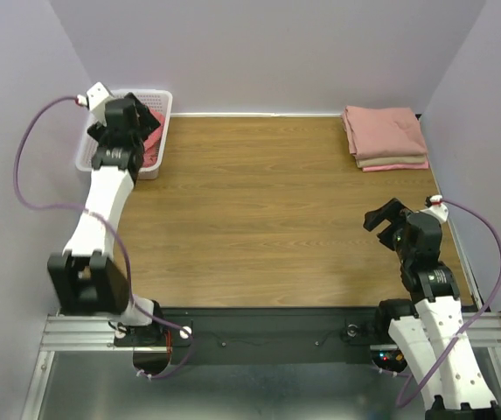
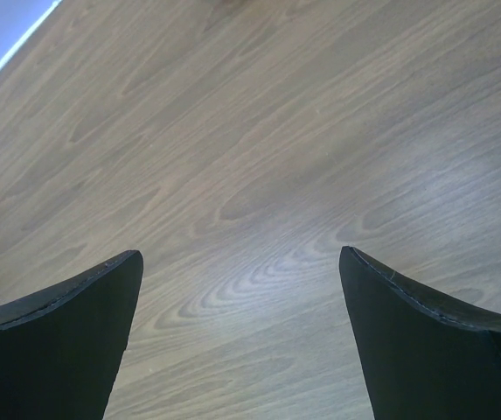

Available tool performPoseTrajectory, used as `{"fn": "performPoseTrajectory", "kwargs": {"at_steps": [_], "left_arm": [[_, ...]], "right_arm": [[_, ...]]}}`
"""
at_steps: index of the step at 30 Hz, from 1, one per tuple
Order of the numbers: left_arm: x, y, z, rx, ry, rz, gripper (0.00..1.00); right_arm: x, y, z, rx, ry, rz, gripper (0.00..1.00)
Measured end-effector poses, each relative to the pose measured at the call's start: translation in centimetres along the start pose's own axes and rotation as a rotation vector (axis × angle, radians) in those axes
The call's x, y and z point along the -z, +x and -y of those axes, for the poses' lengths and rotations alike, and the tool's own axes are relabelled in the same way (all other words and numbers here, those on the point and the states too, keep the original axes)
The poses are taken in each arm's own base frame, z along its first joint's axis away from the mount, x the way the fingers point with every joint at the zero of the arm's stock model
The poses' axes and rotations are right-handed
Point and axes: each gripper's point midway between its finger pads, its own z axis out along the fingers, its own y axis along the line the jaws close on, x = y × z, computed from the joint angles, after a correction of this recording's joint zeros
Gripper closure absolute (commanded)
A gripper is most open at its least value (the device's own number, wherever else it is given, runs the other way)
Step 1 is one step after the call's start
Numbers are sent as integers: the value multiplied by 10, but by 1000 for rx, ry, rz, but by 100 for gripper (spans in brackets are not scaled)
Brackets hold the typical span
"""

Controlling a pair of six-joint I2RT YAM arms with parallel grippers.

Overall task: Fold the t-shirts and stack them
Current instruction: Grab the tshirt from the pile

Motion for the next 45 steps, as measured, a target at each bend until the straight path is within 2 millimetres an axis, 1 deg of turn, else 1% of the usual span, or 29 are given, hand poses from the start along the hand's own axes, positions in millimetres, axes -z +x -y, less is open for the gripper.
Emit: {"fn": "performPoseTrajectory", "kwargs": {"at_steps": [1, 3, 4, 5, 8, 9, 10, 12, 13, 14, 15, 16, 17, 19, 20, 21, 23, 24, 25, 27, 29, 33, 35, 36, 39, 41, 43, 44, 45], "left_arm": [[-16, -1, -1, -6, -7, -11, 2], [-68, -2, -2, -33, -31, -57, 4], [-81, -3, -1, -48, -33, -75, 4], [-107, -5, 2, -62, -34, -87, 4], [-168, 4, 7, -109, -31, -129, 4], [-179, 8, 6, -116, -33, -141, 4], [-202, 19, 2, -125, -33, -172, 4], [-228, 37, 0, -131, -16, -210, 4], [-238, 48, -3, -133, -10, -230, 4], [-250, 66, -11, -137, -12, -267, 4], [-255, 76, -18, -139, -19, -288, 4], [-262, 92, -28, -144, -35, -320, 4], [-267, 101, -35, -146, -42, -336, 4], [-274, 120, -46, -153, -57, -371, 12], [-276, 125, -49, -155, -60, -379, 21], [-278, 132, -52, -157, -63, -390, 49], [-284, 145, -57, -163, -59, -413, 66], [-285, 148, -58, -160, -57, -417, 76], [-287, 154, -58, -164, -47, -430, 100], [-290, 160, -57, -171, -25, -445, 100], [-290, 160, -56, -173, -13, -449, 100], [-285, 150, -48, -178, 18, -442, 100], [-272, 136, -42, -180, 36, -430, 100], [-261, 129, -39, -178, 42, -429, 100], [-221, 77, -18, -167, 90, -354, 100], [-184, 24, 4, -152, 145, -256, 100], [-137, -40, 32, -131, 224, -122, 100], [-110, -74, 46, -121, 269, -44, 100], [-84, -104, 59, -111, 315, 27, 100]], "right_arm": [[-1, 1, 0, 2, 1, -7, 0], [-3, 4, 1, 6, 7, -21, 0], [-4, 5, 1, 7, 10, -25, 0], [-5, 5, 2, 10, 12, -28, 0], [-6, 7, 2, 13, 18, -37, 0], [-7, 7, 3, 13, 19, -37, 0], [-7, 8, 3, 14, 21, -40, 0], [-8, 9, 3, 17, 23, -45, 0], [-8, 9, 3, 19, 23, -47, 0], [-8, 10, 3, 20, 21, -51, 0], [-9, 11, 3, 22, 21, -56, 0], [-9, 11, 3, 23, 20, -58, 0], [-10, 12, 3, 24, 21, -62, 0], [-10, 13, 3, 28, 23, -67, 0], [-11, 13, 4, 30, 25, -69, 0], [-11, 14, 4, 32, 26, -71, 0], [-11, 14, 4, 33, 29, -74, 0], [-12, 15, 4, 33, 29, -75, 0], [-12, 15, 4, 33, 30, -75, 0], [-12, 15, 4, 34, 28, -76, 0], [-12, 15, 4, 34, 27, -77, 0], [-12, 15, 4, 37, 27, -78, 0], [-12, 16, 4, 39, 25, -82, 0], [-12, 16, 4, 41, 24, -85, 0], [-12, 16, 3, 41, 21, -85, 0], [-11, 16, 3, 41, 17, -85, 0], [-10, 15, 2, 40, 13, -81, 0], [-10, 15, 1, 39, 8, -78, 0], [-9, 15, 1, 38, 6, -77, 0]]}}
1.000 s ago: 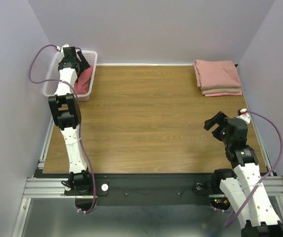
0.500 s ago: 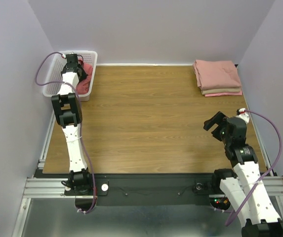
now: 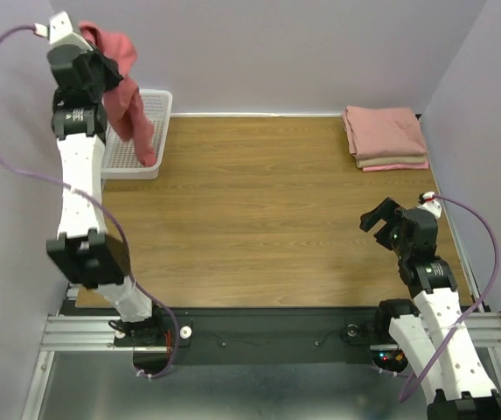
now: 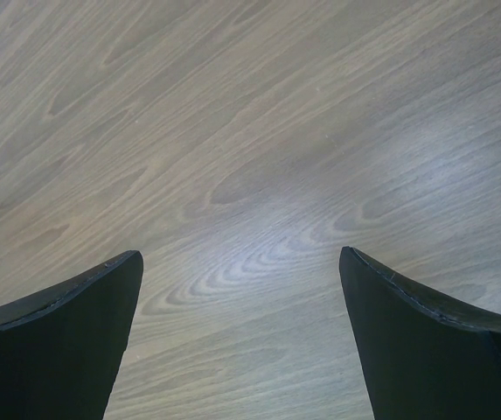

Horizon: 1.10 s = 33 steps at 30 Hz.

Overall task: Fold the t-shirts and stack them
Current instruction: Move the tshirt to the center of the board

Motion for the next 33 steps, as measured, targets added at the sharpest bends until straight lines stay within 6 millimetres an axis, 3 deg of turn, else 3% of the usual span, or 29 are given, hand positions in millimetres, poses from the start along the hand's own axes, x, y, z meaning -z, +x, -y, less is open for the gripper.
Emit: {"fn": "performPoseTrajectory", "kwargs": {"at_steps": [1, 3, 5, 6, 7, 9, 11, 15, 20, 23, 24, 25, 26, 27, 28, 33], "left_arm": [[28, -35, 22, -2, 54, 85, 100], [81, -82, 60, -7, 152, 209, 100], [127, -110, 91, -10, 240, 291, 100], [164, -126, 117, -10, 327, 343, 100], [186, -132, 132, -9, 381, 367, 100], [232, -132, 168, 0, 516, 387, 100], [263, -124, 192, 5, 626, 374, 100], [306, -87, 240, 40, 843, 265, 100], [311, -17, 277, 70, 940, 76, 100], [285, 37, 284, 55, 878, -53, 100], [267, 62, 277, 44, 806, -108, 73], [255, 74, 269, 43, 742, -131, 43], [239, 95, 253, 51, 632, -171, 9], [226, 114, 234, 41, 530, -200, 1], [219, 115, 226, 48, 472, -190, 1], [192, 190, 166, 5, 196, -325, 2]], "right_arm": [[1, 0, -1, -1, -4, 2, 0], [1, 0, -1, -1, -8, 0, 0], [1, 0, -2, -1, -13, -2, 0], [1, 0, -3, -1, -16, -3, 0], [1, 1, -3, -1, -16, -4, 0], [1, 1, -3, -1, -20, -7, 0], [2, 1, -4, 0, -26, -8, 0], [4, 1, -7, 2, -42, -5, 0], [7, -3, -9, 2, -55, 13, 0], [9, -4, -9, 1, -60, 20, 0], [9, -5, -10, 0, -62, 24, 0], [10, -5, -10, 0, -63, 25, 0], [10, -5, -10, 0, -64, 26, 0], [10, -5, -10, 0, -63, 26, 0], [9, -5, -10, 0, -62, 24, 0], [3, 4, -9, 27, -61, -25, 0]]}}
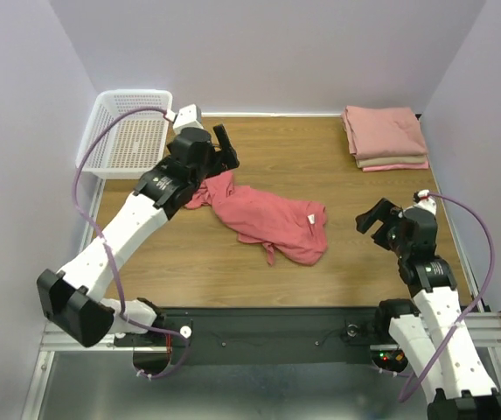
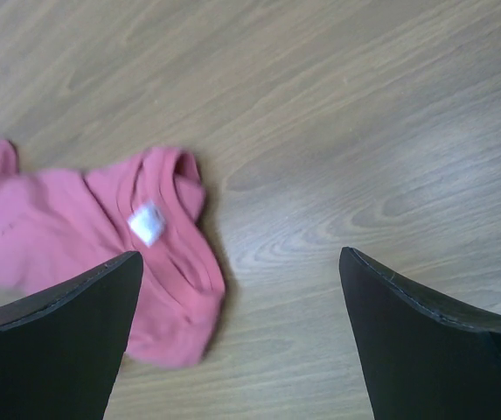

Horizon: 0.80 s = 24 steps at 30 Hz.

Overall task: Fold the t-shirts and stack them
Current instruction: Move the tshirt to the center of the board, then flatten the tshirt out

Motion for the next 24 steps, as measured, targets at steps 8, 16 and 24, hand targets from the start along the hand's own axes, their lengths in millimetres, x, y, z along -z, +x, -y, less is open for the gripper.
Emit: {"fn": "performPoseTrajectory", "kwargs": {"at_steps": [8, 16, 24], "left_arm": [[-25, 139, -94, -20, -297, -288, 2], [6, 161, -136, 91, -371, -267, 2], [20, 181, -236, 293, -575, -228, 2]], "right_arm": [[-15, 43, -15, 51, -97, -239, 0], [-4, 111, -65, 195, -250, -450, 0], [-9, 142, -61, 200, -165, -500, 9]]}}
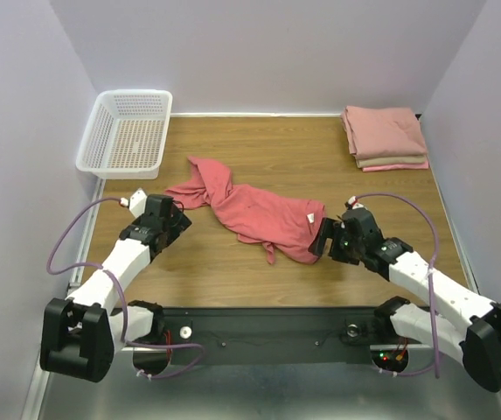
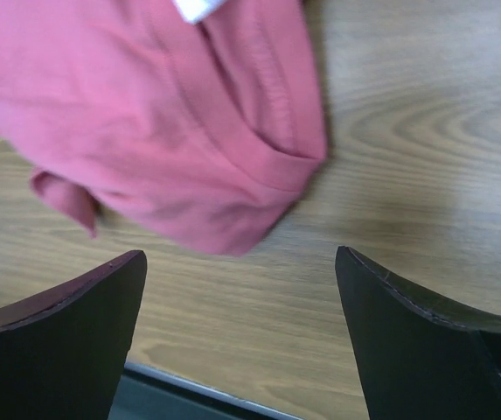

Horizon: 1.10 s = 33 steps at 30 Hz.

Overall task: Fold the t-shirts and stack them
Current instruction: Flatten the tshirt out

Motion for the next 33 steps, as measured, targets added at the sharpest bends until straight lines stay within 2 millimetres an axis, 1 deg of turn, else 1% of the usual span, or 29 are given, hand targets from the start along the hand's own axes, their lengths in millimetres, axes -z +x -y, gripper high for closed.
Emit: {"fn": "performPoseTrajectory", "kwargs": {"at_steps": [2, 6, 7, 9, 13, 16, 19, 21, 22, 24, 25, 26, 27, 28, 29, 31, 32, 33], "left_arm": [[-3, -2, -3, 21, 3, -5, 2], [-12, -14, 10, 54, 50, 6, 4], [-17, -14, 13, 56, 51, -2, 7], [-29, -17, 18, 54, 46, -17, 9], [-53, -18, 28, 41, 24, -46, 16], [-71, -17, 33, 34, -1, -67, 21], [-81, -20, 39, 35, -8, -63, 26], [-87, -23, 42, 39, -13, -56, 26], [-89, -26, 45, 44, -9, -51, 32], [-93, -29, 49, 49, -8, -42, 36], [-96, -29, 50, 50, -10, -42, 44], [-98, -30, 51, 51, -15, -38, 45], [-99, -31, 53, 53, -13, -39, 48], [-103, -32, 55, 53, -16, -34, 63], [-105, -33, 58, 54, -13, -33, 72], [-110, -31, 60, 50, -17, -35, 100], [-112, -31, 61, 50, -21, -31, 100], [-113, -32, 63, 47, -16, -31, 100]], "right_arm": [[-7, 8, 10, -18, 44, -23, 10], [-16, 17, 19, -48, 88, -58, 12], [-18, 17, 19, -55, 92, -60, 12], [-21, 17, 19, -63, 97, -59, 15], [-27, 16, 22, -79, 118, -55, 18], [-32, 17, 23, -89, 132, -59, 19], [-36, 13, 21, -94, 137, -55, 19], [-38, 11, 20, -99, 138, -50, 21], [-39, 10, 19, -100, 136, -45, 21], [-40, 8, 19, -103, 137, -41, 22], [-41, 8, 19, -104, 137, -39, 23], [-42, 7, 18, -106, 138, -38, 24], [-43, 6, 18, -106, 137, -35, 24], [-44, 5, 17, -107, 136, -32, 26], [-45, 4, 17, -108, 136, -29, 28], [-46, 3, 17, -110, 138, -22, 36], [-47, 2, 18, -112, 142, -17, 39], [-49, 2, 18, -114, 146, -15, 53]]}}
